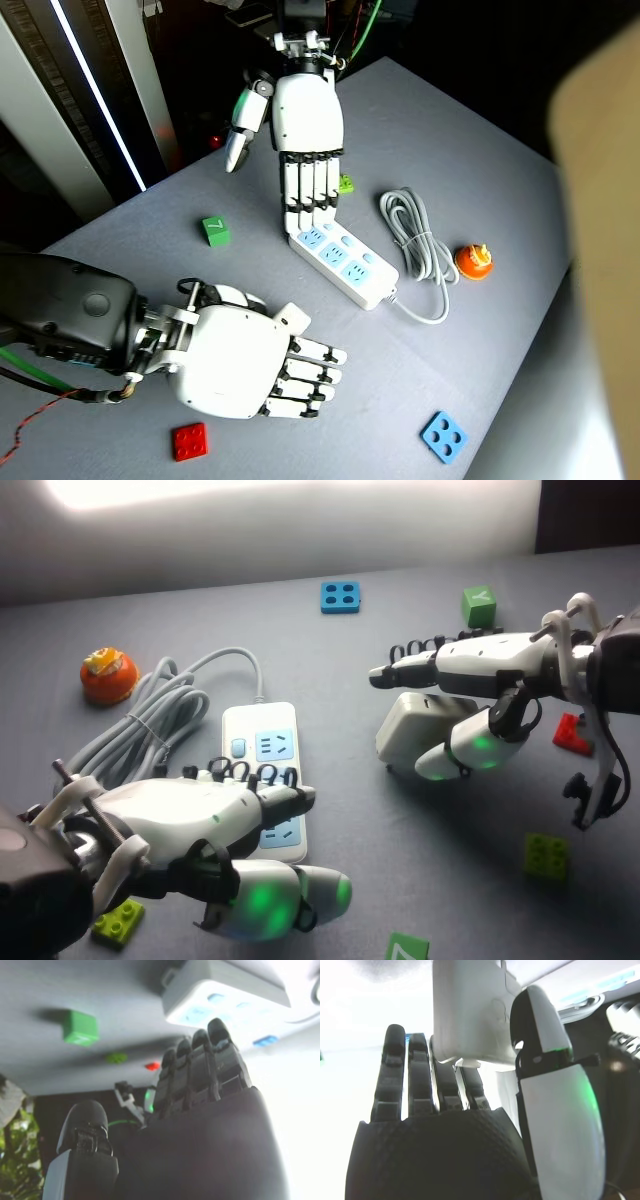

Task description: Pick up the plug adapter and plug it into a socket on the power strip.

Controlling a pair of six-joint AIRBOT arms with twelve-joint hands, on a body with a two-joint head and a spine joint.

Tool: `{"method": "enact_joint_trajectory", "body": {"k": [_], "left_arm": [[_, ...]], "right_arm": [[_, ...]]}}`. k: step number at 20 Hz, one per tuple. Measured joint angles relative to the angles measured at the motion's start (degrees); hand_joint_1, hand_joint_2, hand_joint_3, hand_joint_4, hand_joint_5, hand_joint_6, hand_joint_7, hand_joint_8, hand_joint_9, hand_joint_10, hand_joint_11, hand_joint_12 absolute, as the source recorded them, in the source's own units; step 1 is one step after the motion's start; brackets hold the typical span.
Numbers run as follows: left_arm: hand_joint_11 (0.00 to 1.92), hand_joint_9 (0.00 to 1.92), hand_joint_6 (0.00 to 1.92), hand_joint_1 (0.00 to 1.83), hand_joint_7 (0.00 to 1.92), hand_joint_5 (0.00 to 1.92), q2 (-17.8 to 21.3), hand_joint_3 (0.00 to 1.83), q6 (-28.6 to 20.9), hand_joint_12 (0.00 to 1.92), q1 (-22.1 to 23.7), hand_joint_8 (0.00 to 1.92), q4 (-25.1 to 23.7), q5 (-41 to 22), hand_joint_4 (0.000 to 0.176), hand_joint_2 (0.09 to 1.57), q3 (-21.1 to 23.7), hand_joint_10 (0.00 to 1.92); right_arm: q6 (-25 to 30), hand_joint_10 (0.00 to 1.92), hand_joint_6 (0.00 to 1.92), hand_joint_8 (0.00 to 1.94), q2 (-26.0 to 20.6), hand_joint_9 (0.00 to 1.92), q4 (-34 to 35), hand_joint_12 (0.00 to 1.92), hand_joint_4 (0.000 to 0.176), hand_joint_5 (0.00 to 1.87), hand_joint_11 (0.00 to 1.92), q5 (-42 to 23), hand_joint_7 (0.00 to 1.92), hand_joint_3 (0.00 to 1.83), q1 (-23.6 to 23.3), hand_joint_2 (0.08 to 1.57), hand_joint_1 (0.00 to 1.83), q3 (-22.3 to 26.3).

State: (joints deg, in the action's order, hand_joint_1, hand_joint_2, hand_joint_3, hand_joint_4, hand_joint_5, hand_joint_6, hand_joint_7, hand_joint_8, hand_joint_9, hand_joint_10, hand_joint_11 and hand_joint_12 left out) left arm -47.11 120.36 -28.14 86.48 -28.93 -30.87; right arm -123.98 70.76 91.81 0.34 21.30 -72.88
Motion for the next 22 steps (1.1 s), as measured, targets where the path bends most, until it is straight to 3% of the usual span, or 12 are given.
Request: {"method": "enact_joint_trajectory", "body": {"k": [2, 5, 7, 9, 13, 18, 20, 21, 22], "left_arm": [[0.00, 0.06, 0.00, 0.00, 0.07, 0.07, -0.46, 0.00, -1.53, 0.24, -0.61, 0.00, -2.19, -0.87, 0.000, 1.27, -0.17, 0.00], [0.00, 0.04, 0.00, 0.00, 0.06, 0.06, -0.48, 0.00, -0.22, 0.21, -1.14, 0.00, -8.35, 1.84, 0.000, 1.27, -0.15, 0.00], [0.00, 0.05, 0.00, 0.00, 0.07, 0.07, -0.55, 0.00, 1.88, 0.24, -1.01, 0.00, -8.68, 4.13, 0.000, 1.27, 0.17, 0.00], [0.00, 0.05, 0.00, 0.00, 0.07, 0.06, -0.55, 0.00, 3.93, 0.22, -1.01, 0.00, -8.74, 6.08, 0.000, 1.28, 0.31, 0.00], [0.00, 0.06, 0.00, 0.00, 0.08, 0.09, -0.55, 0.00, 2.51, 0.28, -1.40, 0.00, -8.63, 5.22, 0.000, 1.27, 0.42, 0.00], [0.00, 0.05, 0.00, 0.00, 0.08, 0.08, -0.55, 0.00, 6.54, 0.25, -1.38, 0.00, -8.90, 5.55, 0.000, 1.27, 0.04, 0.00], [0.00, 0.07, 0.00, 0.00, 0.08, 0.09, -0.55, 0.00, 3.34, 0.28, -1.51, 0.00, -8.22, 5.25, 0.000, 1.26, -0.07, 0.00], [0.00, 0.07, 0.00, 0.00, 0.09, 0.09, -0.61, 0.00, 4.44, 0.26, -2.54, 0.00, -6.23, 4.15, 0.000, 1.27, -0.20, 0.00], [0.00, 0.07, 0.00, 0.00, 0.09, 0.09, -0.61, 0.00, 4.52, 0.26, -2.75, 0.00, -6.23, 4.04, 0.000, 1.27, -0.20, 0.00]], "right_arm": [[-0.24, 0.00, 0.00, 0.00, 0.39, 0.12, -0.07, 0.52, 0.000, 0.15, 0.00, 0.00, 0.11, 0.00, -0.02, 1.09, 1.01, -0.39], [-0.33, 0.00, 0.00, 0.00, 1.01, 0.09, -0.07, 0.45, 0.000, 0.12, 0.00, -0.02, 0.08, 0.01, 0.00, 1.12, 0.96, -1.20], [-0.35, 0.00, 0.00, 0.00, 0.98, 0.09, -0.07, 0.41, 0.000, 0.12, 0.00, -0.02, 0.08, 0.00, -0.02, 1.13, 0.97, -1.25], [-0.35, 0.00, 0.00, 0.00, 1.01, 0.11, -0.07, 0.50, 0.000, 0.15, 0.00, -0.02, 0.11, 0.00, 0.00, 1.11, 1.00, -1.40], [-0.35, 0.00, 0.00, 0.00, 1.01, 0.10, -0.07, 0.47, 0.000, 0.15, 0.00, 0.00, 0.09, 0.00, -0.07, 1.12, 0.98, -1.40], [-0.17, 0.00, 0.00, 0.00, 1.05, 0.09, -0.07, 0.46, 0.000, 0.12, 0.00, 0.00, 0.08, 0.01, -0.07, 1.15, 0.91, -1.40], [0.13, 0.01, 0.01, 0.01, 1.05, 0.14, -0.04, 0.58, 0.000, 0.16, 0.00, 0.00, 0.13, 0.00, -0.07, 1.14, 0.97, -1.40], [0.26, 0.01, 0.01, 0.01, 1.05, 0.36, -0.07, 0.95, 0.000, 0.41, 0.05, -0.04, 0.36, 0.00, -0.07, 1.16, 1.07, -1.40], [0.26, 0.01, 0.01, 0.01, 1.05, 0.36, -0.07, 0.95, 0.000, 0.41, 0.05, -0.07, 0.36, 0.00, -0.07, 1.16, 1.07, -1.40]]}}
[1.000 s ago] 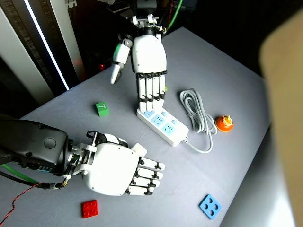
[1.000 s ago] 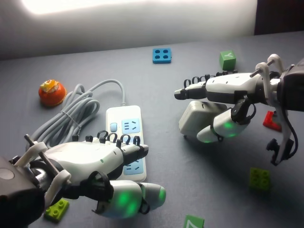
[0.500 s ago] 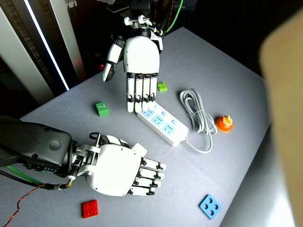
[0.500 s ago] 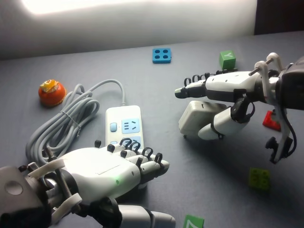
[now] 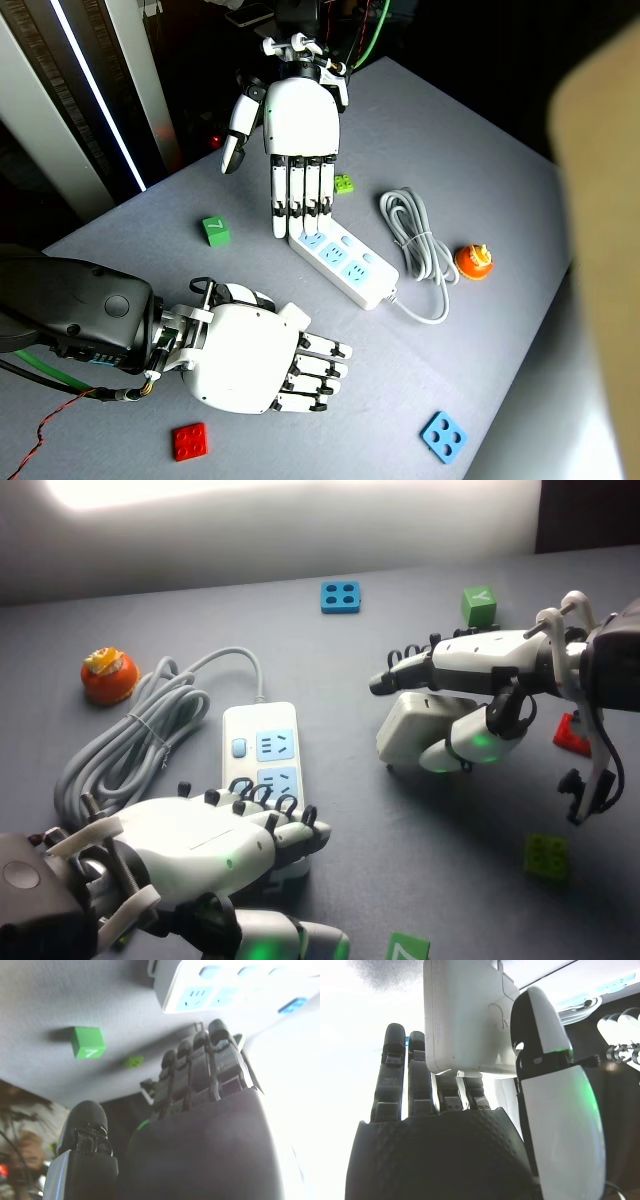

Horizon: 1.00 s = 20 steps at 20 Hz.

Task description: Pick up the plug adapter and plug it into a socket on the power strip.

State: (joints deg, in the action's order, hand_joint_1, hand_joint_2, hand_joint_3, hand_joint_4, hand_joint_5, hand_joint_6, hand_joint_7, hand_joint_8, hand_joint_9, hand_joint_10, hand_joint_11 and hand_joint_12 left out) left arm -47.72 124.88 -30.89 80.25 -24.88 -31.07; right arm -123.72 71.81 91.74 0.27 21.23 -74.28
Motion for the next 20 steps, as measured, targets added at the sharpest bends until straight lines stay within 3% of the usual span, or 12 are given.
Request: {"method": "enact_joint_trajectory", "body": {"k": [1, 4, 5, 6, 8, 10, 13, 20], "left_arm": [[0.00, 0.08, 0.00, 0.00, 0.10, 0.10, 0.00, 0.00, 0.07, 0.28, -0.13, 0.00, -0.04, 0.02, 0.000, 1.27, -0.17, 0.00], [0.00, 0.09, 0.00, 0.00, 0.10, 0.09, -0.04, 0.00, 0.17, 0.29, -1.14, 0.00, 2.93, -1.51, 0.000, 1.27, -0.96, 0.01], [0.00, 0.09, 0.00, 0.00, 0.10, 0.09, -0.04, 0.00, 0.00, 0.29, -1.75, 0.00, 3.87, -2.10, 0.000, 1.27, -1.09, 0.01], [0.00, 0.09, 0.00, 0.00, 0.09, 0.08, -0.04, 0.00, -0.02, 0.28, -1.97, 0.00, 3.98, -2.23, 0.000, 1.27, -1.14, 0.00], [0.00, 0.07, 0.00, 0.00, 0.08, 0.07, -0.07, 0.00, 0.00, 0.23, -2.16, 0.00, 3.54, -2.38, 0.000, 1.28, -1.14, 0.00], [0.00, 0.08, 0.00, 0.00, 0.09, 0.08, -0.07, 0.00, 0.22, 0.23, -2.49, 0.00, 3.41, -2.43, 0.000, 1.28, -1.14, 0.00], [0.00, 0.06, 0.00, 0.00, 0.06, 0.05, -0.07, 0.00, 0.22, 0.18, -2.49, 0.00, 3.39, -2.47, 0.000, 1.28, -1.14, 0.00], [0.00, 0.05, 0.00, 0.00, 0.06, 0.05, -0.04, 0.00, 0.35, 0.21, -2.21, 0.00, 3.52, -1.68, 0.000, 1.28, -0.39, 0.00]], "right_arm": [[0.00, 0.01, 0.01, 0.01, 0.02, 0.42, 0.00, 0.99, 0.000, 0.47, 0.07, -0.02, 0.44, 0.00, 0.02, 1.18, 1.08, 0.00], [0.04, 0.05, 0.02, 0.02, 0.13, 0.80, 0.00, 1.04, 0.000, 0.75, 0.42, 0.04, 0.79, 0.00, 0.02, 1.17, 1.18, 0.00], [0.11, 0.07, 0.97, 0.89, 0.13, 0.96, 0.02, 1.12, 0.000, 0.82, 0.56, 0.04, 0.89, 0.00, 0.02, 1.23, 1.19, 0.00], [0.07, 0.11, 1.13, 1.16, 0.13, 1.03, -0.02, 1.25, 0.007, 0.83, 0.60, -0.09, 0.87, 0.00, 0.00, 1.20, 1.18, 0.00], [0.13, 0.71, 1.05, 1.24, 0.22, 0.90, -0.20, 1.48, 0.000, 0.87, 0.62, -0.22, 0.90, 0.00, 0.00, 1.17, 1.20, -0.04], [0.52, 1.19, 1.00, 1.32, 0.17, 0.77, 0.04, 1.65, 0.000, 0.87, 0.62, -0.09, 0.90, 0.00, 0.07, 1.17, 1.22, -0.04], [0.04, 1.18, 0.84, 1.23, 0.09, 0.83, -0.04, 1.59, 0.000, 0.96, 0.68, 0.15, 0.96, 0.00, 0.00, 1.13, 1.24, -0.04], [-7.30, 1.17, 0.81, 1.26, -1.03, 0.82, -0.04, 1.53, 0.000, 0.97, 0.71, -1.77, 0.95, 0.00, -6.05, 1.13, 1.25, -0.04]]}}
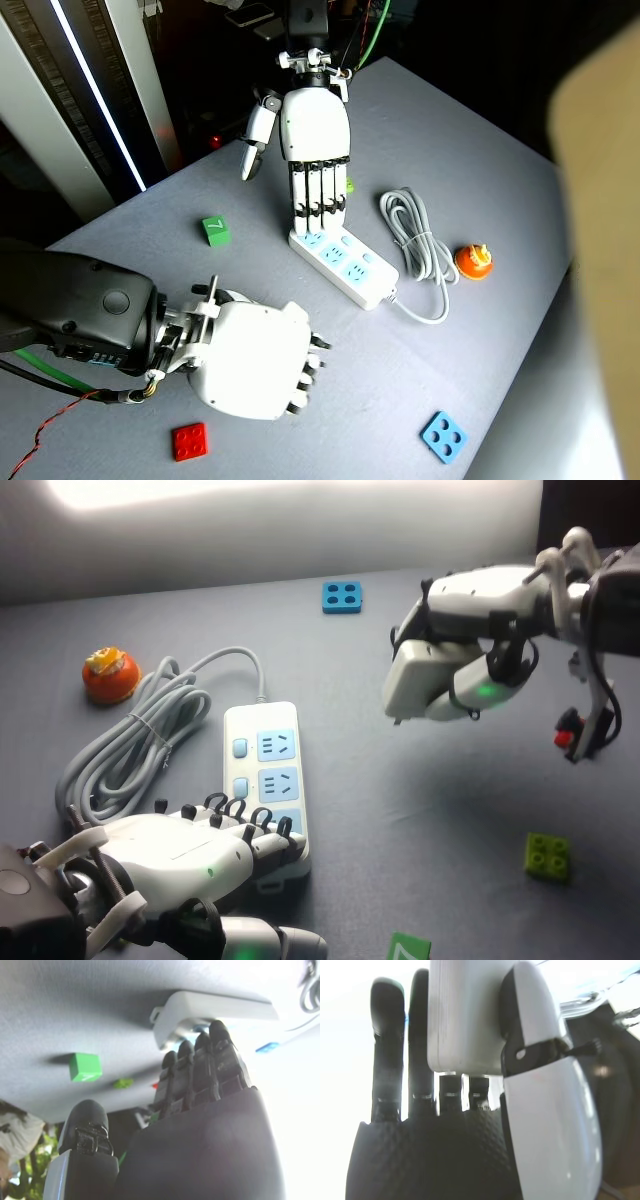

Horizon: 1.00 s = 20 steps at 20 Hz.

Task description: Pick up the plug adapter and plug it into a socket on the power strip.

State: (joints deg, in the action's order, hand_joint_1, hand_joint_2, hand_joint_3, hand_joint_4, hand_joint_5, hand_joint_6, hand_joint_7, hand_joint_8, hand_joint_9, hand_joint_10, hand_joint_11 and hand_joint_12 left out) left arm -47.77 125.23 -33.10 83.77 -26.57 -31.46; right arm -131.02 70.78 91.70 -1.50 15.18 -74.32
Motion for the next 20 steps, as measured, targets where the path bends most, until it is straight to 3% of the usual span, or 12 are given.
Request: {"method": "enact_joint_trajectory", "body": {"k": [3, 7, 14, 20], "left_arm": [[0.00, 0.05, 0.00, 0.00, 0.05, 0.05, 0.00, 0.00, -0.17, 0.19, -0.11, 0.00, 0.00, 0.00, 0.000, 1.29, 0.00, 0.00], [0.00, 0.05, 0.00, 0.00, 0.05, 0.05, 0.00, 0.00, -1.05, 0.19, -0.83, 0.00, -0.52, -0.02, 0.000, 1.28, 0.07, 0.00], [0.00, 0.05, 0.00, 0.00, 0.06, 0.05, -0.31, 0.00, -1.55, 0.21, -1.49, 0.00, -0.85, 0.15, 0.000, 1.28, 0.04, 0.00], [0.00, 0.07, 0.00, 0.02, 0.07, 0.06, -0.66, 0.00, -0.98, 0.24, -1.60, 0.00, -0.94, 0.17, 0.000, 1.28, 0.02, 0.00]], "right_arm": [[-3.15, 1.09, 0.83, 1.20, 0.00, 0.85, 0.11, 1.50, 0.000, 0.97, 0.71, -1.31, 0.98, 0.00, -1.49, 1.13, 1.25, 0.00], [-9.40, 1.15, 0.86, 1.26, 1.18, 0.81, 0.22, 1.54, 0.000, 0.95, 0.69, -3.10, 0.94, 0.00, -4.76, 1.14, 1.24, 0.00], [-11.85, 1.14, 0.87, 1.25, 4.92, 0.79, 0.70, 1.56, 0.000, 0.95, 0.64, -4.85, 0.94, 0.00, -7.89, 1.14, 1.24, 0.81], [-14.84, 1.15, 0.87, 1.26, 7.26, 0.79, 1.51, 1.54, 0.000, 0.95, 0.67, -11.04, 0.93, 0.00, -9.20, 1.14, 1.23, 4.72]]}}
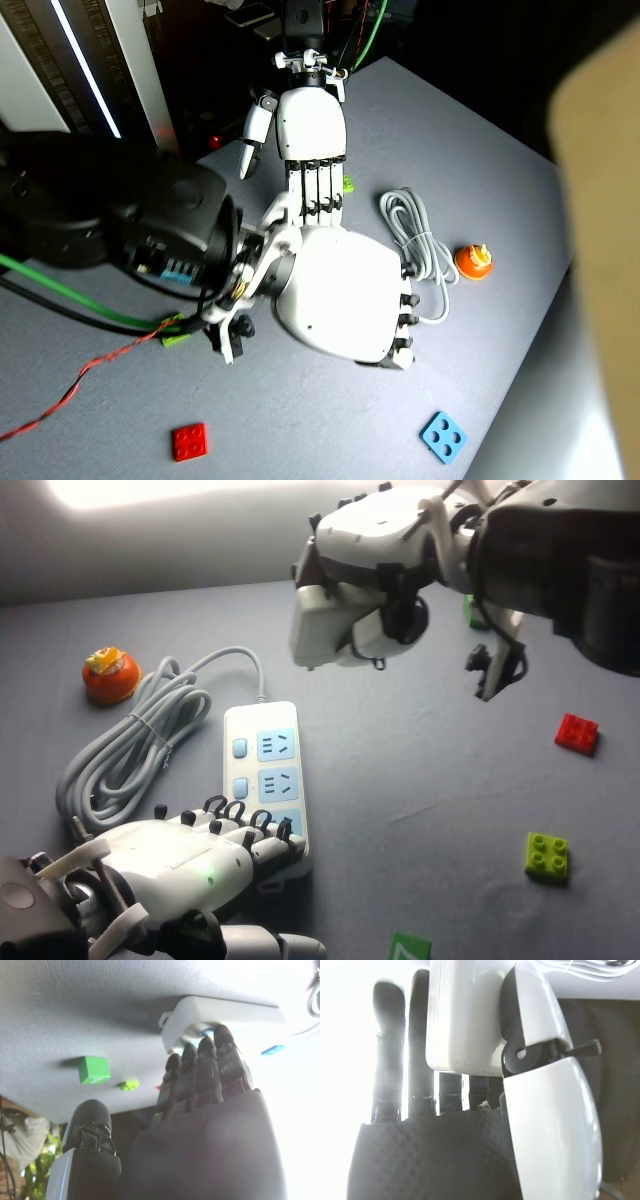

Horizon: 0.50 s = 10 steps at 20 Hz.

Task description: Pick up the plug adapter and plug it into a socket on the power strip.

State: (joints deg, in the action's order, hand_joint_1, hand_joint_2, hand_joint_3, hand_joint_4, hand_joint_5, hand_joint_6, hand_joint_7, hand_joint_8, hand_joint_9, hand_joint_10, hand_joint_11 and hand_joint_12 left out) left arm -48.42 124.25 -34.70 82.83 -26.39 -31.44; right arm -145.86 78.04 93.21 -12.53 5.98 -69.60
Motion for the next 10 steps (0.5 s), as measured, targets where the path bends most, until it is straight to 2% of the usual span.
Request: {"method": "enact_joint_trajectory", "body": {"k": [3, 6, 10], "left_arm": [[0.00, 0.05, 0.00, 0.01, 0.05, 0.05, 0.00, 0.00, 0.00, 0.21, 0.00, 0.00, -0.09, 0.13, 0.000, 1.28, -0.11, 0.00], [0.00, 0.06, 0.00, 0.01, 0.07, 0.07, 0.00, 0.00, -0.02, 0.23, 0.00, 0.01, -0.09, 0.22, 0.000, 1.28, -0.20, 0.00], [0.00, 0.07, 0.00, 0.02, 0.08, 0.07, 0.00, 0.00, 0.00, 0.20, 0.00, 0.00, -0.11, 0.42, 0.000, 1.28, -0.28, 0.00]], "right_arm": [[-1.70, 1.16, 0.91, 1.29, 1.03, 0.79, 0.48, 1.55, 0.000, 0.92, 0.67, -2.89, 0.92, 0.00, -0.37, 1.15, 1.23, 2.12], [-4.90, 1.12, 0.82, 1.24, 1.84, 0.82, 0.96, 1.51, 0.000, 0.98, 0.70, -6.21, 0.95, 0.00, -0.61, 1.13, 1.24, 4.33], [-5.90, 1.14, 0.89, 1.28, 2.64, 0.80, 1.38, 1.55, 0.000, 0.94, 0.67, -9.51, 0.93, 0.00, -1.05, 1.15, 1.23, 5.95]]}}
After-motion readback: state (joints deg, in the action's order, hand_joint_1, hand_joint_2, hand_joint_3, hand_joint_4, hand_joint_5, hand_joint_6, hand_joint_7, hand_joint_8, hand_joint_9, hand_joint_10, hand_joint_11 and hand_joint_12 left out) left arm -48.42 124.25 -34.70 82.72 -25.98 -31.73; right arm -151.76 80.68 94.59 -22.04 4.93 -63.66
